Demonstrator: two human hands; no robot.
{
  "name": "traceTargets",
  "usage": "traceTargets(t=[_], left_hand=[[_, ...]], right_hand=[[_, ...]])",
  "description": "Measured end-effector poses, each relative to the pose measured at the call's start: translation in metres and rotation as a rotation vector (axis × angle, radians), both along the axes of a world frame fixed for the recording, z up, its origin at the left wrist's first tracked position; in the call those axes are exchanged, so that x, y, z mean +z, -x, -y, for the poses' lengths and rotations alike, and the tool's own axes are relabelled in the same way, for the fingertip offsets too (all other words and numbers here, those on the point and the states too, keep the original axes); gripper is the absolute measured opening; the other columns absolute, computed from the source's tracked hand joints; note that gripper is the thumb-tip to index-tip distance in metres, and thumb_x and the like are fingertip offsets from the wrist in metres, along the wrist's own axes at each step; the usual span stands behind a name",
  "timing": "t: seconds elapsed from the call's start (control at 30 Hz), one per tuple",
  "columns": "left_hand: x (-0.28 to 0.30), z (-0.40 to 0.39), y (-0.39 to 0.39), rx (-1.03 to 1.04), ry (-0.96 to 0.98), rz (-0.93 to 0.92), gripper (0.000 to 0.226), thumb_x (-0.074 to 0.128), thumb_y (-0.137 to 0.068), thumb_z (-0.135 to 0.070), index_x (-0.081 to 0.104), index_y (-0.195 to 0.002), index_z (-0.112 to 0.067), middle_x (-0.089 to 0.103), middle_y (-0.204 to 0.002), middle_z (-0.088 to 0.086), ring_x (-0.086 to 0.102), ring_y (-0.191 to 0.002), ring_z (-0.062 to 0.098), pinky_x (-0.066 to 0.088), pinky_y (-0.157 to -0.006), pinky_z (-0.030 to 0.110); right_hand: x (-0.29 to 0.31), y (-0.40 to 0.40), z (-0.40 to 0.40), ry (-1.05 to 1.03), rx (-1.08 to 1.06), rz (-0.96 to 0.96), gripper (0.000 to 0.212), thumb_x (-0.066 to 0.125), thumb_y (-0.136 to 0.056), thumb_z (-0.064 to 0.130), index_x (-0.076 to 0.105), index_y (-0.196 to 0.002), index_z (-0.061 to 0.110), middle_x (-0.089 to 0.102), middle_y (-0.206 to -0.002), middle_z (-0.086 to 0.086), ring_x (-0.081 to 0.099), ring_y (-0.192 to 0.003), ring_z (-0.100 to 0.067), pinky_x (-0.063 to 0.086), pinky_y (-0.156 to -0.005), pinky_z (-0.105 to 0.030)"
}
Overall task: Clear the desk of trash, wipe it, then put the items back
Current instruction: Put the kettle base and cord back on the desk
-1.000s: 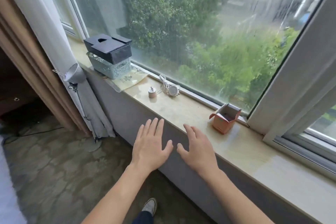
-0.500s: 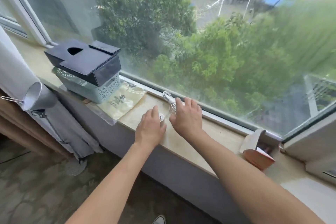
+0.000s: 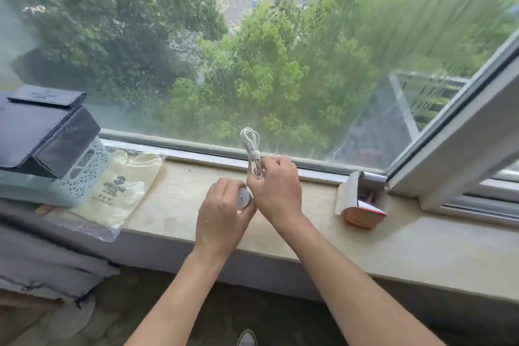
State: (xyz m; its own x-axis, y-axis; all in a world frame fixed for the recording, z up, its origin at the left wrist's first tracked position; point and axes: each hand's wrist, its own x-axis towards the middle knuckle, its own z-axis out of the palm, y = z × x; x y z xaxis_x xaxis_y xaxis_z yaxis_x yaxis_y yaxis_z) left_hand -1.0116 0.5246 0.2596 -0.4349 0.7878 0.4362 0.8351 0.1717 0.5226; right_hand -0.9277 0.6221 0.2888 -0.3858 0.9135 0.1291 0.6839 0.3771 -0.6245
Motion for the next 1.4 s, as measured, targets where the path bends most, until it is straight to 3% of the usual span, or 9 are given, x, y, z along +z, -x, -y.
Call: traceTargets(t=[0.13, 0.33, 0.43, 0.57, 0.83, 0.97, 1.07, 1.27, 1.4], left_hand=[[0.035, -0.031, -0.064, -0.2, -0.135, -0.018, 0.025, 0.065, -0.089, -0.032, 0.063, -0.095, -0.008, 0.058, -0.088, 0.001, 0.051, -0.08, 0.019, 0.035, -0.069, 0.02], [0.057, -0.067, -0.19, -0.496, -0.238, -0.007, 0.026, 0.074, -0.089, -0.022, 0.066, -0.102, -0.002, 0.063, -0.096, 0.008, 0.058, -0.088, 0.024, 0.046, -0.076, 0.028], [0.053, -0.076, -0.266, -0.726, -0.193, 0.031, 0.033, 0.074, -0.091, -0.028, 0.066, -0.11, -0.002, 0.065, -0.104, 0.008, 0.062, -0.094, 0.026, 0.053, -0.078, 0.035], [0.053, -0.07, -0.367, -1.026, -0.086, 0.069, 0.042, 0.064, -0.093, -0.04, 0.064, -0.116, -0.005, 0.06, -0.102, 0.004, 0.057, -0.087, 0.019, 0.048, -0.072, 0.031], [0.042, -0.047, -0.543, -1.473, 0.161, -0.003, 0.046, 0.065, -0.092, -0.042, 0.059, -0.132, -0.021, 0.057, -0.111, -0.01, 0.058, -0.098, 0.01, 0.052, -0.083, 0.031], [0.037, -0.038, -0.62, -1.614, 0.167, -0.129, 0.042, 0.064, -0.091, -0.043, 0.065, -0.122, -0.016, 0.064, -0.11, -0.007, 0.061, -0.097, 0.015, 0.052, -0.082, 0.035], [0.029, -0.035, -0.669, -1.697, 0.156, -0.204, 0.045, 0.059, -0.093, -0.051, 0.065, -0.123, -0.017, 0.066, -0.119, -0.007, 0.062, -0.111, 0.015, 0.05, -0.093, 0.035], [0.007, -0.045, -0.748, -1.742, 0.194, -0.394, 0.076, 0.044, -0.094, -0.068, 0.057, -0.144, -0.013, 0.055, -0.15, 0.005, 0.044, -0.146, 0.027, 0.034, -0.121, 0.048], [-0.004, -0.048, -0.793, -1.879, 0.21, -0.476, 0.085, 0.03, -0.095, -0.075, 0.039, -0.158, -0.019, 0.034, -0.166, 0.002, 0.019, -0.158, 0.022, 0.012, -0.129, 0.045]], right_hand=[[0.039, -0.072, -0.004, 0.062, -0.173, -0.259, 0.011, 0.062, -0.094, 0.029, 0.063, -0.101, 0.021, 0.063, -0.091, 0.002, 0.057, -0.087, -0.022, 0.048, -0.078, -0.042], [0.073, -0.219, -0.001, 0.168, -0.42, -0.524, 0.016, 0.068, -0.093, 0.035, 0.065, -0.105, 0.026, 0.073, -0.087, 0.007, 0.069, -0.084, -0.012, 0.056, -0.084, -0.042], [0.068, -0.302, 0.008, 0.191, -0.591, -0.618, 0.012, 0.069, -0.089, 0.038, 0.066, -0.098, 0.03, 0.074, -0.088, 0.007, 0.071, -0.087, -0.014, 0.057, -0.086, -0.047], [0.055, -0.412, 0.031, 0.223, -0.8, -0.671, 0.012, 0.07, -0.089, 0.033, 0.068, -0.092, 0.022, 0.074, -0.082, -0.002, 0.071, -0.082, -0.023, 0.058, -0.083, -0.051], [0.02, -0.599, 0.097, 0.257, -1.191, -0.763, 0.017, 0.069, -0.078, 0.032, 0.068, -0.08, 0.015, 0.07, -0.072, -0.001, 0.064, -0.07, -0.016, 0.056, -0.079, -0.049], [0.006, -0.673, 0.13, 0.33, -1.345, -0.835, 0.016, 0.071, -0.075, 0.029, 0.07, -0.082, 0.014, 0.069, -0.07, -0.003, 0.065, -0.068, -0.017, 0.054, -0.065, -0.041], [-0.006, -0.718, 0.152, 0.341, -1.468, -0.887, 0.011, 0.072, -0.083, 0.02, 0.071, -0.09, 0.011, 0.075, -0.082, -0.008, 0.068, -0.071, -0.018, 0.054, -0.054, -0.031], [-0.032, -0.782, 0.18, 0.411, -1.658, -0.878, 0.019, 0.073, -0.074, 0.017, 0.071, -0.093, 0.015, 0.075, -0.085, -0.011, 0.075, -0.084, -0.033, 0.062, -0.075, -0.056], [-0.038, -0.813, 0.202, 0.372, -1.807, -0.792, 0.015, 0.071, -0.083, 0.007, 0.069, -0.097, 0.013, 0.073, -0.089, -0.012, 0.073, -0.079, -0.029, 0.063, -0.064, -0.045]])
